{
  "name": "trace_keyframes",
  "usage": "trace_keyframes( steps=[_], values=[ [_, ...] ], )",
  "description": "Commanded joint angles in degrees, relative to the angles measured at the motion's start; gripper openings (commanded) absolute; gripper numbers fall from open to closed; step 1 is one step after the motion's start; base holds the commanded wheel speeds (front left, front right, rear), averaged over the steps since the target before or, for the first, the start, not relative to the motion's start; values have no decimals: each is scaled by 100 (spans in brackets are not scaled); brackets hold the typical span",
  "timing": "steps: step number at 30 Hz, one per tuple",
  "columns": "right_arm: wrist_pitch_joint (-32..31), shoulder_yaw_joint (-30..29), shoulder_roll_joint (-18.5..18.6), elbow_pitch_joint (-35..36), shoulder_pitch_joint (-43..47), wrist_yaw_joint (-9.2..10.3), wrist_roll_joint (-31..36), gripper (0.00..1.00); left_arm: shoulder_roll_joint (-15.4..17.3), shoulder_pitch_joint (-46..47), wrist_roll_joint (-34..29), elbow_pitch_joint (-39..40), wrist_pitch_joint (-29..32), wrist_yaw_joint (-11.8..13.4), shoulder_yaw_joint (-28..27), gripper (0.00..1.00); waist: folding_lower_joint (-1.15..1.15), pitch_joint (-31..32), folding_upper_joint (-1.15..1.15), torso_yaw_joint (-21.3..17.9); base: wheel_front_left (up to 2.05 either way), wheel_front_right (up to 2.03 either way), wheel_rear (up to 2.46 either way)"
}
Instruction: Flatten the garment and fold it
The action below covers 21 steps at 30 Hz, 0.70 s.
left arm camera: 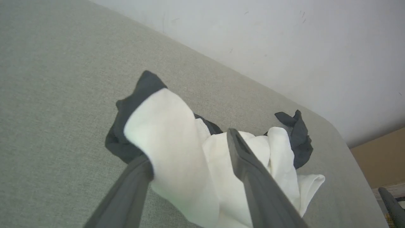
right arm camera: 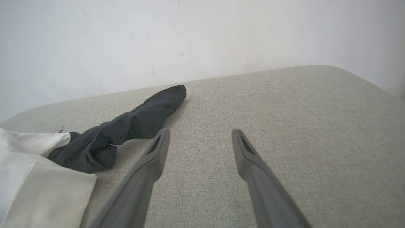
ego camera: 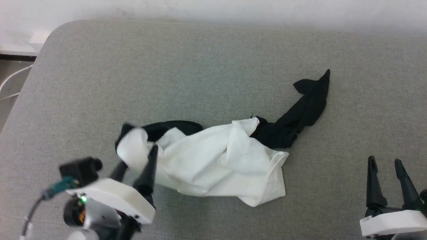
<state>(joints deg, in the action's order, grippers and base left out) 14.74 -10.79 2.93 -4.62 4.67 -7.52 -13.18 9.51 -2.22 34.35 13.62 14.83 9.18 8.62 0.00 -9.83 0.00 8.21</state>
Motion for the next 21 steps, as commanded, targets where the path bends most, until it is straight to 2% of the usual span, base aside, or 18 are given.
trace_keyframes(
  steps=[1,4,8,14,21],
  values=[
    [26,-2,-5,-17,-73,3,-36,100,209,198,12,381,183,-35,-86,100,0,2,0,-43,0,0,0],
    [26,19,-5,-44,-97,3,-67,100,409,454,-139,751,343,49,-184,100,0,-11,0,-103,0,0,0],
    [26,58,-5,-65,-138,3,-108,100,640,772,-471,656,481,102,-139,100,0,-66,0,-220,0,0,0],
    [26,58,-5,-55,-194,3,-79,100,670,1318,-677,301,390,90,-66,100,0,-172,0,-411,0,0,0],
    [26,-1,-5,-29,-212,3,-67,100,685,1204,-730,-170,654,212,55,100,0,-242,0,-537,0,0,0]
  ],
)
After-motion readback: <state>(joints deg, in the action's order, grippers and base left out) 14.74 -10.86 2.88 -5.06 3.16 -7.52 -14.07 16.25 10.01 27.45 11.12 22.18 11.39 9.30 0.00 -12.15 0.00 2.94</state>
